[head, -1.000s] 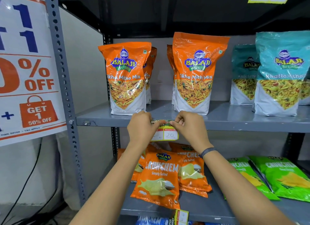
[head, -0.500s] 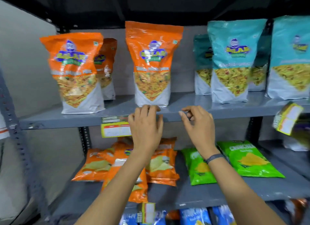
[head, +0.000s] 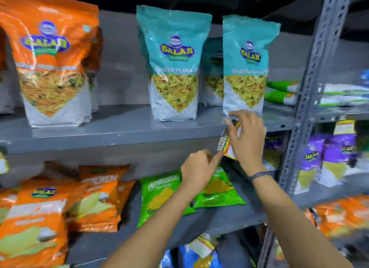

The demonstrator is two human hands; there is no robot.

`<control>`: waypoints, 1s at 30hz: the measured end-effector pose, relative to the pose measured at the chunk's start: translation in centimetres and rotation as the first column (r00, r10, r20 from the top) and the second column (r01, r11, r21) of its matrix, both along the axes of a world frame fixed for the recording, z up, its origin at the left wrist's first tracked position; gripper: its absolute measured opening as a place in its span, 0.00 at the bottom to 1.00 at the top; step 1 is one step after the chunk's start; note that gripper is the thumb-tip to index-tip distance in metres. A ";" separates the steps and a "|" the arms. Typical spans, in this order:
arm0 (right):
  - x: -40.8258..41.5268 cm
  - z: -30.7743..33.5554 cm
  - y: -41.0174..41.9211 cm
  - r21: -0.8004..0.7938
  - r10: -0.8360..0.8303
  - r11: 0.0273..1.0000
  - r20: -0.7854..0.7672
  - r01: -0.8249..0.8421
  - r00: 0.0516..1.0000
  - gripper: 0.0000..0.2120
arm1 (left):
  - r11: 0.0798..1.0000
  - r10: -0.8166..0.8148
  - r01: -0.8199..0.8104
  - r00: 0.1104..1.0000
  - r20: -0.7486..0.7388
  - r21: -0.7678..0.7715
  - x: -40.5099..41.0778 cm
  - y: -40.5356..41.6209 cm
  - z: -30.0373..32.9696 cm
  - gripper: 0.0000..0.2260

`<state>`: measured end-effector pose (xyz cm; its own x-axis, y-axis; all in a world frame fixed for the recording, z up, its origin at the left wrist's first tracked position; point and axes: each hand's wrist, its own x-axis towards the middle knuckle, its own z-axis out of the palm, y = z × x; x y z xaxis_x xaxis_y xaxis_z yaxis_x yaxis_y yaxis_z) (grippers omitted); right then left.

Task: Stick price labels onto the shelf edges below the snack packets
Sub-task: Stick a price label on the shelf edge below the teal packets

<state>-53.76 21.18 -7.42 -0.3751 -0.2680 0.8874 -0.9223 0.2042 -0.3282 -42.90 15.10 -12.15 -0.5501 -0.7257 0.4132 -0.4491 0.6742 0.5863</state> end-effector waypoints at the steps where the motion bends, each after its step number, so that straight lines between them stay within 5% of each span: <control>1: -0.9 0.0 -0.1 0.021 0.046 0.999 0.003 -0.046 0.999 0.10 | 0.997 -0.030 0.034 0.999 -0.045 0.075 -1.0 0.1 0.0 0.22; 7: -4.5 1.0 -1.3 0.058 0.341 0.936 0.090 -0.346 0.936 0.06 | 0.980 -0.081 0.121 0.969 -0.235 0.159 -3.6 0.5 0.8 0.16; 12: -6.4 2.4 -2.2 0.166 0.284 0.926 0.280 -0.338 0.917 0.02 | 0.991 -0.032 0.068 0.960 -0.279 0.118 -3.4 1.0 2.1 0.18; 16: -7.1 3.3 -1.6 0.195 0.343 0.892 0.296 -0.408 0.891 0.02 | 0.999 0.030 -0.032 0.980 -0.196 -0.007 -2.9 1.0 3.9 0.18; 23: -8.5 1.8 1.1 0.194 0.587 0.688 0.417 -0.699 0.694 0.17 | 0.939 0.177 -0.187 0.982 -0.060 -0.287 -1.7 -0.2 2.7 0.18; 30: -8.7 0.5 0.6 0.134 0.586 0.737 0.361 -0.663 0.725 0.16 | 0.895 0.261 -0.249 0.965 -0.017 -0.371 -2.1 -0.3 2.2 0.18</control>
